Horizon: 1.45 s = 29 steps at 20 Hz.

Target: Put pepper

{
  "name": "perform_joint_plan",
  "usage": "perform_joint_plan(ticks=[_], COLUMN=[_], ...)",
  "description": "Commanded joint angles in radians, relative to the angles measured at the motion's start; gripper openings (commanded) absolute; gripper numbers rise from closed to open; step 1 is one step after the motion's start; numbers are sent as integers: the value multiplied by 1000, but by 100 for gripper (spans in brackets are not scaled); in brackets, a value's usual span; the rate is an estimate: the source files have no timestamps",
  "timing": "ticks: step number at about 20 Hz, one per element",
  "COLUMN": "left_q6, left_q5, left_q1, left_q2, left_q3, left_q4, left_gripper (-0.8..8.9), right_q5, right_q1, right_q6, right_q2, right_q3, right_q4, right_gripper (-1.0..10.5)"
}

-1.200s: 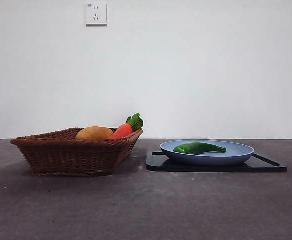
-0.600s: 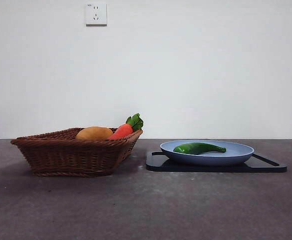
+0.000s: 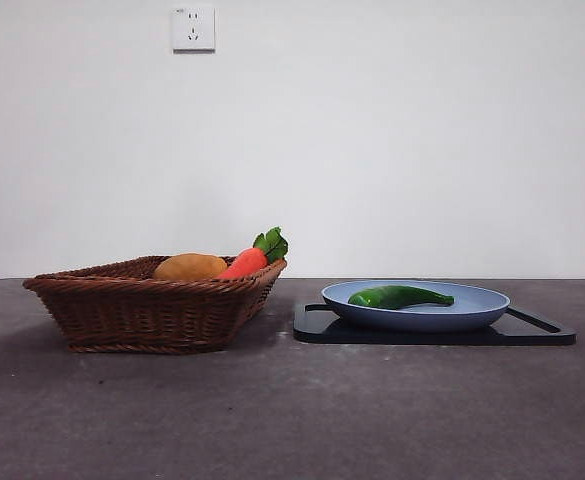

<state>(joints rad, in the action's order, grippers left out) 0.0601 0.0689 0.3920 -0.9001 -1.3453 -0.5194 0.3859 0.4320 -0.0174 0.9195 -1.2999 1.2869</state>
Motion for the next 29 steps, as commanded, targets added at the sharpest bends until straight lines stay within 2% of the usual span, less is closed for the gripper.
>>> perform_joint_plan(ticks=[1, 4, 7, 14, 21, 26, 29], left_q6=[19, 21, 22, -6, -72, -92, -103], left_q5=[2, 10, 9, 8, 8, 9, 9], left_q1=[-92, -203, -285, -336, -336, -336, -336], left_q2=[104, 282, 436, 715, 870, 871, 871], left_q3=[142, 395, 624, 1033, 1258, 1336, 1339], left_q4=[186, 388, 490, 511, 510, 509, 459], left_gripper=[8, 8, 8, 8, 8, 8, 8], right_q5=[2, 2, 2, 2, 2, 2, 2], right_q1=[6, 6, 6, 6, 6, 6, 6], right_q6=[8, 8, 8, 8, 8, 8, 8], right_q2=[7, 7, 7, 7, 7, 7, 7], right_q3=[-19, -19, -19, -19, -19, -19, -19], right_q4=[-6, -6, -6, -6, -6, -6, -6], right_gripper=[11, 11, 11, 11, 11, 11, 11])
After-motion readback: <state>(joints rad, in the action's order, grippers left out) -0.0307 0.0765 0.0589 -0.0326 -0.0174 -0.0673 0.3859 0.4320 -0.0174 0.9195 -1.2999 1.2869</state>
